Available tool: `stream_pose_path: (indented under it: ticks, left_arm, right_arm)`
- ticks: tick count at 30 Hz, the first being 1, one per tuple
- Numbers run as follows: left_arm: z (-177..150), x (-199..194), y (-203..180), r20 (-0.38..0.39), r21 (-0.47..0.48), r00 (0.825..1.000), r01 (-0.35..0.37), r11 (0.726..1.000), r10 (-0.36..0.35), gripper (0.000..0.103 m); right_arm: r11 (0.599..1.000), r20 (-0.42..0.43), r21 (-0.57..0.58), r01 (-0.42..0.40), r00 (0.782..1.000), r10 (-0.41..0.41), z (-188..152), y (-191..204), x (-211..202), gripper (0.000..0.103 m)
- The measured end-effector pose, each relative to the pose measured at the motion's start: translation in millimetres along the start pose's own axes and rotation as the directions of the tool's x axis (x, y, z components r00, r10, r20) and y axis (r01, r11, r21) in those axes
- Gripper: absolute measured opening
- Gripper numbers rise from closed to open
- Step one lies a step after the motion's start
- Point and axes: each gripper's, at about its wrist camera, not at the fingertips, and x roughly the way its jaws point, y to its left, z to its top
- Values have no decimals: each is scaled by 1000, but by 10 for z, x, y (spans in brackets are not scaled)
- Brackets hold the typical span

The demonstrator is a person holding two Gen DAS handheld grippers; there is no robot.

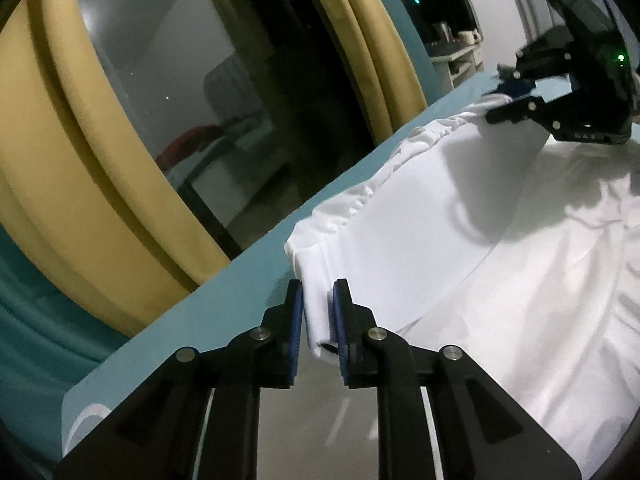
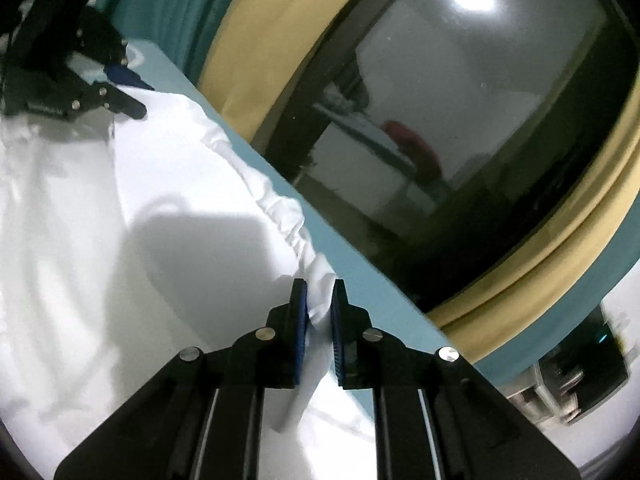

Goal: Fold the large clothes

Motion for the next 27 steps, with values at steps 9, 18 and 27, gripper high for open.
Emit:
stream_pose_path:
  ticks: [9, 18, 27]
  left_arm:
    - [-238, -393, 0, 7, -73, 998, 60, 996, -60, 17]
    - [-521, -695, -97, -41, -102, 996, 76, 992, -81, 17]
    - [-693, -1008, -10, -44, -247, 991, 113, 962, -128, 17]
  right_arm:
    - [984, -33, 60, -166, 985, 169, -173, 128, -406, 11]
    - [963, -146, 13, -269, 952, 268, -386, 608, -705, 13]
    - [897, -16, 182, -404, 911, 413, -153, 491, -902, 68]
